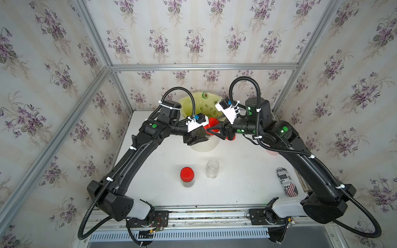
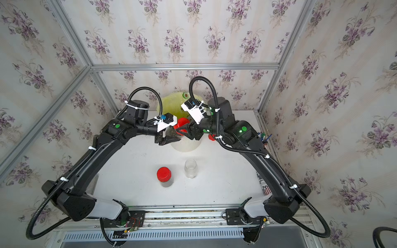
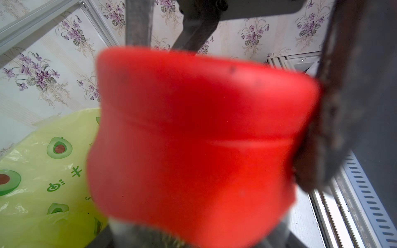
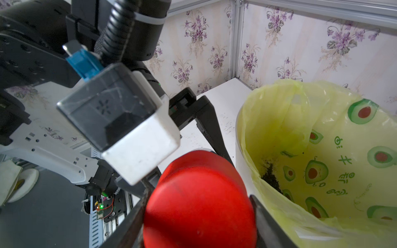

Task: Empty moldy tea leaves from jars
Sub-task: Unscrew the lid from the jar.

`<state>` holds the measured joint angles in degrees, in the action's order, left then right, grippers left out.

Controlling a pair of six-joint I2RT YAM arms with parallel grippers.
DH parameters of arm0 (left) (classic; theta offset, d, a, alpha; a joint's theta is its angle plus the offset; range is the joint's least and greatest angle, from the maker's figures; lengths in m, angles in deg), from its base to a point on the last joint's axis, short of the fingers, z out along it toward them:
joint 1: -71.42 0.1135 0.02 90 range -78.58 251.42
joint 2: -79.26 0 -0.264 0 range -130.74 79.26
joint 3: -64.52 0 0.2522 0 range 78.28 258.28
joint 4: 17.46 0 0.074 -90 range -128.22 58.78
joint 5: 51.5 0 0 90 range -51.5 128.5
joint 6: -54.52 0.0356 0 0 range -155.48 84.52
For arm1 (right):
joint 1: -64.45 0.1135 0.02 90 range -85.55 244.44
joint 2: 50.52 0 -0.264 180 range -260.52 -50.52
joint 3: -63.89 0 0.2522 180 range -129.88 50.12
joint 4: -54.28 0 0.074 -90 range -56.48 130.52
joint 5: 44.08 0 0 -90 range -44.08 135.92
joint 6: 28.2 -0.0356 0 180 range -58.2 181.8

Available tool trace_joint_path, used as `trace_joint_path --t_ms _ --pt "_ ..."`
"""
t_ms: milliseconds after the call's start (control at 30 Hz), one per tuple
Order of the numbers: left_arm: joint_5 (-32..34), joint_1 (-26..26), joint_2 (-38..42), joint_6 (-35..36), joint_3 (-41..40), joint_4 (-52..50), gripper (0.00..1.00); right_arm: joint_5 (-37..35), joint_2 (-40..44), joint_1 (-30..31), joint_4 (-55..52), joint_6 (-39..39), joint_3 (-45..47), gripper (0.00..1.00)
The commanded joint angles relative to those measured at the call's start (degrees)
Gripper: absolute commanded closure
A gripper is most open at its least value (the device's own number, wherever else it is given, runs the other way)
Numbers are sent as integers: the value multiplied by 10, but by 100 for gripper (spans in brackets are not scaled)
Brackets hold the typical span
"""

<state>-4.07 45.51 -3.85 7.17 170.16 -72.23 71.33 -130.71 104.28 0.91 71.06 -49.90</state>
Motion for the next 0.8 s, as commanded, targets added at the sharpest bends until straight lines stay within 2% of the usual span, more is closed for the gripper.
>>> trace_joint_path --t_ms 0,167,767 --pt "10 1 2 1 1 -2 26 39 -8 1 -33 92 -21 50" --pt "8 1 0 0 1 -2 26 51 -22 -5 -59 155 -37 54" --pt "11 2 -5 4 2 -6 26 150 -43 -51 -122 305 -68 55"
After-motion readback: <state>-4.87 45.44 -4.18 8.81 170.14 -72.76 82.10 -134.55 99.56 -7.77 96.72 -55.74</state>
